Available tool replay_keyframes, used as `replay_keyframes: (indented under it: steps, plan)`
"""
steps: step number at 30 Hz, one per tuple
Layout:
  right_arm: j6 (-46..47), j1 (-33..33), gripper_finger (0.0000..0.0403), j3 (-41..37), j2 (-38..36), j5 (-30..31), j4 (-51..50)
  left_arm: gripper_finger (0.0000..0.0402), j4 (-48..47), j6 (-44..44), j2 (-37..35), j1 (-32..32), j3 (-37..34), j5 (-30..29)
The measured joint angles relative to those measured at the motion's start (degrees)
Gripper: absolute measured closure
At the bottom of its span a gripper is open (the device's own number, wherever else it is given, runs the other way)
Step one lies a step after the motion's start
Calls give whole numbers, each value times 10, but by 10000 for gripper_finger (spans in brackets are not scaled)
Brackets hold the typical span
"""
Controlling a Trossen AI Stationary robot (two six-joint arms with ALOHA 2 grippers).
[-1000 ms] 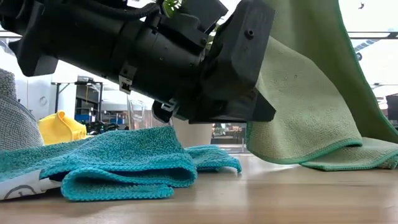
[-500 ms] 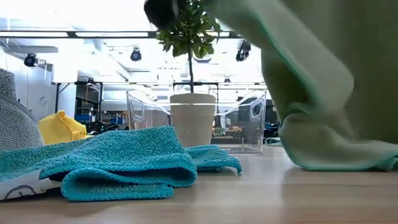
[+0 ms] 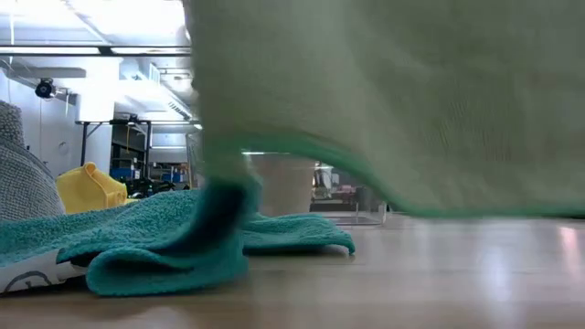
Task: Fold microfiber towels
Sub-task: Fold the green microfiber cloth
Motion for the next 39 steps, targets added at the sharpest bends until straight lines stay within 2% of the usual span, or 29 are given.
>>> replay_keyframes:
  steps: [5, 9, 13, 17, 28, 39]
  plan:
    - [-9, 0, 394, 15, 0, 81, -96, 401, -37, -1, -24, 36, 0, 23]
    - [-9, 0, 394, 14, 1, 120, -144, 401, -55, -2, -24, 83, 2, 96]
    - [-18, 0, 394, 18, 1, 131, -155, 402, -62, -1, -23, 139, 11, 158]
    - [-18, 0, 394, 30, 0, 121, -158, 402, -69, -1, -23, 167, 20, 181]
    - [-57, 0, 394, 67, -1, 121, -157, 402, -61, 13, 9, 167, 28, 185]
    - [49, 54, 394, -21, 1, 3, -145, 401, -27, -5, 81, 104, 26, 184]
